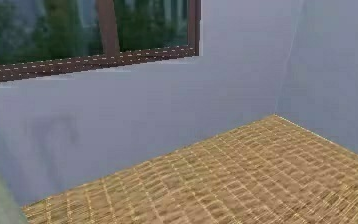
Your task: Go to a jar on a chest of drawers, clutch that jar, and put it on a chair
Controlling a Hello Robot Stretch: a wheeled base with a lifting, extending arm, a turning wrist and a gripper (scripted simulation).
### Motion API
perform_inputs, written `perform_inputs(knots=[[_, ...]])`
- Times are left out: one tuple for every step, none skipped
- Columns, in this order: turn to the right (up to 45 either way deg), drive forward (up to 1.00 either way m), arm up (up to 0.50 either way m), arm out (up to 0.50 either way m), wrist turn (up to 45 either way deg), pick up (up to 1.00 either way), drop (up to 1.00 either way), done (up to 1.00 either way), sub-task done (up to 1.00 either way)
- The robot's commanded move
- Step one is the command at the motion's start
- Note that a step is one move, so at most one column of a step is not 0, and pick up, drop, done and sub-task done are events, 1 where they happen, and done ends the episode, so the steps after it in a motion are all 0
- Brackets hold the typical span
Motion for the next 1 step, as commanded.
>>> perform_inputs(knots=[[-39.0,0.00,0.00,0.00,0.0,0.00,0.00,0.00,0.00]])
